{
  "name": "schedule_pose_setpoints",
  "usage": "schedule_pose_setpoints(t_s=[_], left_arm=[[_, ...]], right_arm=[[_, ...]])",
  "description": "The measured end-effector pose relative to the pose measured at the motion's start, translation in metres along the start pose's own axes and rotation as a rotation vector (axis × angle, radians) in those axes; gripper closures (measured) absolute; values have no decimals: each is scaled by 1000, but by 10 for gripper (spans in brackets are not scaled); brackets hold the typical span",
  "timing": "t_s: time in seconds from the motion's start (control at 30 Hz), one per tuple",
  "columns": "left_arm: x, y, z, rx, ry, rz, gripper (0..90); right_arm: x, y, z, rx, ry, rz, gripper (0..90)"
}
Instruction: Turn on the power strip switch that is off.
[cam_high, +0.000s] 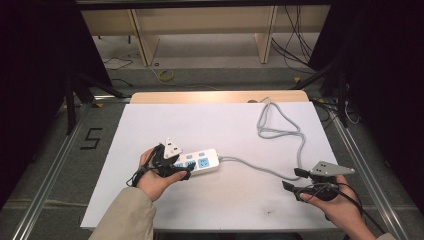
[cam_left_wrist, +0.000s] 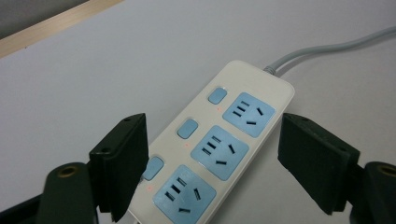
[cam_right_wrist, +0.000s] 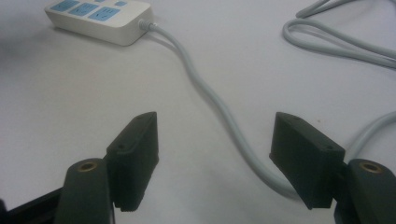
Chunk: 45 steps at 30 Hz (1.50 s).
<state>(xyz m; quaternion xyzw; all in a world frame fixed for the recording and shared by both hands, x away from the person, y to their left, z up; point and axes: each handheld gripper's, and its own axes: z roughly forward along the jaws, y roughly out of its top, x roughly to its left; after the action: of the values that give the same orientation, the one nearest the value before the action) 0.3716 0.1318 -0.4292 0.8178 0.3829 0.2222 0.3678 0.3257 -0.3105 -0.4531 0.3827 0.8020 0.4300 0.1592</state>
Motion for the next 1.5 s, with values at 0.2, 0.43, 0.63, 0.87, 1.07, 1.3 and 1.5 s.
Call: schedule_pose_setpoints(t_s=[0.2, 0.43, 0.63, 0.87, 1.07, 1.3, 1.5], left_arm=[[-3, -5, -2, -3, -3, 7, 239], [-3, -10, -6, -9, -2, 16, 238], [-4, -15, -10, -12, 4, 28, 237], [-5, -23, -16, -10, 9, 38, 235], [-5, -31, -19, 10, 18, 48, 231], [-5, -41, -26, 13, 25, 42, 228], [-5, -50, -31, 8, 33, 27, 222]], right_arm=[[0, 0, 0, 0, 0, 0, 327], [0, 0, 0, 0, 1, 0, 327], [0, 0, 0, 2, 2, 0, 326], [0, 0, 0, 2, 1, -2, 326], [0, 0, 1, 3, 0, -6, 324], [0, 0, 1, 2, 2, -5, 323], [0, 0, 1, 2, 2, -8, 322]])
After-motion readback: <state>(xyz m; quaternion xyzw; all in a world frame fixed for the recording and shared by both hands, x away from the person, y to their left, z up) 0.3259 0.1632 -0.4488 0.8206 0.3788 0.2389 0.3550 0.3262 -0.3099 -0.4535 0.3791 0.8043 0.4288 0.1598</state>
